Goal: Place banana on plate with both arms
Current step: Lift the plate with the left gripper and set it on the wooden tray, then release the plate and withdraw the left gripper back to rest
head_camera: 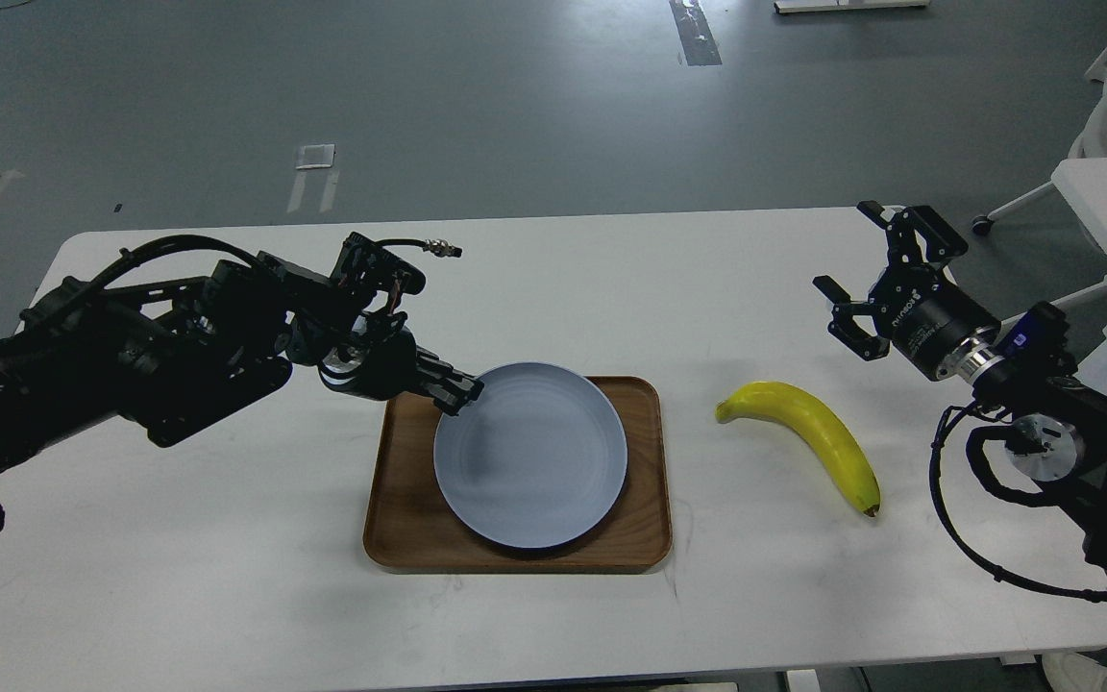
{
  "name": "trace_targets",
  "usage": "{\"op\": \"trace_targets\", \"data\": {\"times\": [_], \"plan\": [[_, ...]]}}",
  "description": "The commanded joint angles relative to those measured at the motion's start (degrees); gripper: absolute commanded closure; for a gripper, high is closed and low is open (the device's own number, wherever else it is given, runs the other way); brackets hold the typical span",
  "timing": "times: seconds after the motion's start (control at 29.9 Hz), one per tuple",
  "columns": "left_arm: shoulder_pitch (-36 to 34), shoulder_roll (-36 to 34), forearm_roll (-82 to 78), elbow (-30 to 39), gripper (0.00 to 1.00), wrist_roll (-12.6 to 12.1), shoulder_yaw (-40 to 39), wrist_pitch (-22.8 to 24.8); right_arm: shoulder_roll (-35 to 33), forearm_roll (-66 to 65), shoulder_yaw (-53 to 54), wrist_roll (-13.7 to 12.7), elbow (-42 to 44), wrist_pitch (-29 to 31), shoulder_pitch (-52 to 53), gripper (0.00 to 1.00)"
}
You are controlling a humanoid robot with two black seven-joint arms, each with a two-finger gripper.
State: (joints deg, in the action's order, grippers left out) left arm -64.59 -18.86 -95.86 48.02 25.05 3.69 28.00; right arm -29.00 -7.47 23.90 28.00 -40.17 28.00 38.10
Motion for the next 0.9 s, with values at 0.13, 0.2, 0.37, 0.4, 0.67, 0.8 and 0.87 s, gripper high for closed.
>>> {"op": "trace_targets", "data": {"times": [0.13, 0.2, 0.37, 0.4, 0.67, 0.8, 0.87], "plan": [[-0.4, 0.0, 1.8, 0.2, 0.03, 0.4, -0.9, 0.0, 0.0, 0.0, 0.0, 0.0, -0.1, 0.0, 0.0, 0.00], [-0.7, -0.7, 7.6, 0.2, 0.03, 0.5, -1.5, 0.0, 0.0, 0.0, 0.0, 0.0, -0.2, 0.0, 0.0, 0.00], [-0.6, -6.6, 42.3, 0.2, 0.02, 0.6, -6.6, 0.0, 0.1, 0.0, -0.1, 0.0, -0.2, 0.0, -0.2, 0.00], [-0.4, -7.4, 47.1, 0.2, 0.02, 0.5, -7.4, 0.0, 0.1, 0.0, -0.3, 0.0, -0.2, 0.0, -0.2, 0.00], [6.3, -17.8, 77.2, 0.2, 0.02, 1.0, -16.0, 0.0, 0.2, -0.1, -1.4, 0.0, -0.1, 0.0, -0.2, 0.00], [15.4, -20.3, 80.2, 0.1, 0.02, 2.2, -24.8, 0.0, 0.4, -0.1, -1.5, 0.0, -0.1, 0.0, -0.2, 0.00], [20.5, -20.3, 80.5, 0.1, 0.02, 2.5, -28.9, 0.0, 0.4, -0.1, -1.5, 0.0, 0.0, 0.0, -0.2, 0.00]]}}
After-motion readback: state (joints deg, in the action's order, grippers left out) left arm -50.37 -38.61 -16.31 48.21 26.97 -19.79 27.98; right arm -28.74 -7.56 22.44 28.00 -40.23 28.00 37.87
